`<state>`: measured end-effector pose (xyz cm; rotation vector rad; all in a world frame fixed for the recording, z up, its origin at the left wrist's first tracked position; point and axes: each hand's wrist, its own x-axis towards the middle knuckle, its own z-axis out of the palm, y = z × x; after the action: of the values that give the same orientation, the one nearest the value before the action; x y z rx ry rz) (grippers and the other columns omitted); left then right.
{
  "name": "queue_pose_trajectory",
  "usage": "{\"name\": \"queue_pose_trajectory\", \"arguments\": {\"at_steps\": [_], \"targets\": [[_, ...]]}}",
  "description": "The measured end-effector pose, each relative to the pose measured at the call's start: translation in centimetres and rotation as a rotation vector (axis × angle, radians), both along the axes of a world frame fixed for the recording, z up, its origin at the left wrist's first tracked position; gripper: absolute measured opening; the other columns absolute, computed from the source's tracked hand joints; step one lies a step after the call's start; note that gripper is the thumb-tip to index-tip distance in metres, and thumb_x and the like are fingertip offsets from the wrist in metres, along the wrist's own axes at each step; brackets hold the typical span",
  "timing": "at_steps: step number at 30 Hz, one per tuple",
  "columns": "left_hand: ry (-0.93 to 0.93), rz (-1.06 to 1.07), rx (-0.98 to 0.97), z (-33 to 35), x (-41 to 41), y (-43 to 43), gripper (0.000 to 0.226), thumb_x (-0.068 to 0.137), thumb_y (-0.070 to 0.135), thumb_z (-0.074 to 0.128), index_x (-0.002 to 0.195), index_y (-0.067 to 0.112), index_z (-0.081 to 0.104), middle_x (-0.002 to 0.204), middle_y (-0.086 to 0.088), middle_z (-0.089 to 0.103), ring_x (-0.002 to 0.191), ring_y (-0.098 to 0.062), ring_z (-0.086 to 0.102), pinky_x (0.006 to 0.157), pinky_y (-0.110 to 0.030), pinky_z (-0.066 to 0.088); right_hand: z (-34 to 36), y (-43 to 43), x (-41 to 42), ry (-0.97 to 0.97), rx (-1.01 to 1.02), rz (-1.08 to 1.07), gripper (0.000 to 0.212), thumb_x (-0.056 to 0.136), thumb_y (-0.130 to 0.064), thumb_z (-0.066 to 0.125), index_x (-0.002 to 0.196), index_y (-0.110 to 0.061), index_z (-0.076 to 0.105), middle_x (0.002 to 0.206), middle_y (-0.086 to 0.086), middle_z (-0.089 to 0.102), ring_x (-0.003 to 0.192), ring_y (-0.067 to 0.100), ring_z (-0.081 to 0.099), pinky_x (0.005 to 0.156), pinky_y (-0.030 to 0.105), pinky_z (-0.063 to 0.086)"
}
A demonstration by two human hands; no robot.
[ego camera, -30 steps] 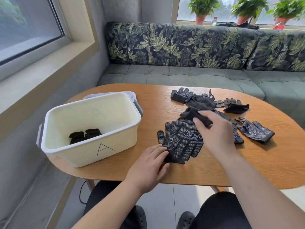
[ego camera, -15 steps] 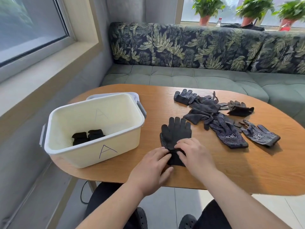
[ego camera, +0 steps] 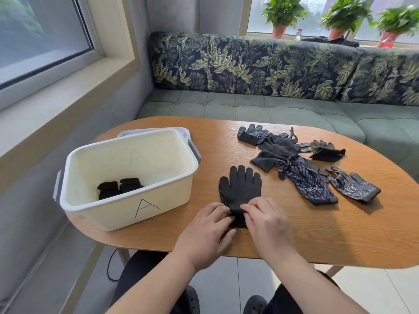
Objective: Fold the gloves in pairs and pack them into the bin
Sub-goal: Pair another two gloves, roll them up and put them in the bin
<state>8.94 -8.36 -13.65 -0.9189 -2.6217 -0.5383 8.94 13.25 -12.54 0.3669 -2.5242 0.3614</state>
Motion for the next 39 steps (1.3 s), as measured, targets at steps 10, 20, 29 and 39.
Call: {"name": "queue_pose_trajectory", "arguments": {"at_steps": [10, 20, 29, 39], "targets": [[0.016, 0.022, -0.025, 0.5, 0.4, 0.0, 0.037, 0.108, 0.044, 0.052, 0.125, 0.019, 0.073, 0.125, 0.01, 0.062, 0.126, -0.018, 0.051, 0.105, -0.035, 0.048, -1.2, 0.2, 1.3, 0.0, -0.071, 0.04, 0.018, 0.093, -0.012, 0.075, 0.11, -0.016, 0.08, 0.099, -0.004, 0.064, 0.095, 0.022, 0.06, 0.08, 0.042, 0.055], [-0.027, 0.038, -0.011, 0.4, 0.4, 0.0, 0.035, 0.108, 0.046, 0.052, 0.127, 0.023, 0.071, 0.125, 0.013, 0.061, 0.126, -0.014, 0.05, 0.104, -0.034, 0.046, -0.9, 0.0, 1.6, 0.004, -0.082, 0.063, 0.016, 0.094, -0.017, 0.074, 0.109, -0.017, 0.08, 0.097, -0.005, 0.062, 0.093, 0.02, 0.058, 0.081, 0.038, 0.053], [-0.03, 0.054, 0.015, 0.4, 0.3, 0.0, 0.032, 0.105, 0.045, 0.057, 0.123, 0.024, 0.073, 0.125, 0.011, 0.062, 0.125, -0.014, 0.052, 0.102, -0.036, 0.048, -0.9, -0.1, 1.7, 0.0, -0.072, 0.062, 0.017, 0.094, -0.018, 0.073, 0.109, -0.017, 0.08, 0.097, -0.005, 0.062, 0.094, 0.02, 0.058, 0.081, 0.038, 0.053], [-0.046, 0.063, 0.087, 0.1, 0.3, -0.1, 0.024, 0.101, 0.041, 0.064, 0.114, 0.023, 0.071, 0.124, 0.011, 0.065, 0.122, -0.014, 0.056, 0.095, -0.035, 0.051, -0.7, -0.2, 1.8, -0.022, -0.081, 0.063, 0.016, 0.09, -0.018, 0.076, 0.105, -0.019, 0.081, 0.099, -0.006, 0.061, 0.096, 0.019, 0.058, 0.081, 0.035, 0.053]]}}
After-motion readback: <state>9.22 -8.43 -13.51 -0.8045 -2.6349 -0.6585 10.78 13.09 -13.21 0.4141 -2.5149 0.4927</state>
